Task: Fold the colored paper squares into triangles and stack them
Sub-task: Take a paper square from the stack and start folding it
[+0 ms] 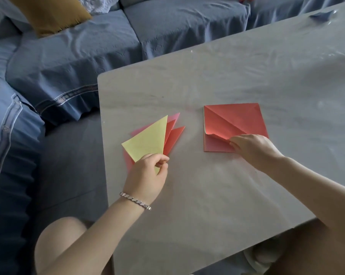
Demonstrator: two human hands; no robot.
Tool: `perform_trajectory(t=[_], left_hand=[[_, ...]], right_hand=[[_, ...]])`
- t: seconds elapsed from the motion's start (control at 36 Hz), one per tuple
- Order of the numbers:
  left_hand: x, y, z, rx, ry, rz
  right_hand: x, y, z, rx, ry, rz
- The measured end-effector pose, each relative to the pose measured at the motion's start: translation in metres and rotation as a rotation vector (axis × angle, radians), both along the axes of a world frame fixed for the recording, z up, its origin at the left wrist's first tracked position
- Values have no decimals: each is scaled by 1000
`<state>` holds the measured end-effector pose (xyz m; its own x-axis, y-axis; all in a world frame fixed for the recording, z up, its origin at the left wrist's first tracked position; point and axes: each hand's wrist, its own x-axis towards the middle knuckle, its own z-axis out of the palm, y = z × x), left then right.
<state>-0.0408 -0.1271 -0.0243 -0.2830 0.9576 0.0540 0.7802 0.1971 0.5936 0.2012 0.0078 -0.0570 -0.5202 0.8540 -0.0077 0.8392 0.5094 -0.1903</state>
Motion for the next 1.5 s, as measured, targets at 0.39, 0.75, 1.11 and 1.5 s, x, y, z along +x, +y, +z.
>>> perform_trajectory(t=[0.39,0.75,1.11,1.5], left_hand=[[2,-3,1,-50,-64,-16],[15,7,-5,-288,-436,57],[17,24,-6,-194,-655,334],[-5,24,3,-133,-539,473]], right_hand=[[-6,-21,-2,-30,293,-108],[-20,-73,14,69,633,95],[-25,-110,4,171,608,638],[12,-88,-24,153,534,289]])
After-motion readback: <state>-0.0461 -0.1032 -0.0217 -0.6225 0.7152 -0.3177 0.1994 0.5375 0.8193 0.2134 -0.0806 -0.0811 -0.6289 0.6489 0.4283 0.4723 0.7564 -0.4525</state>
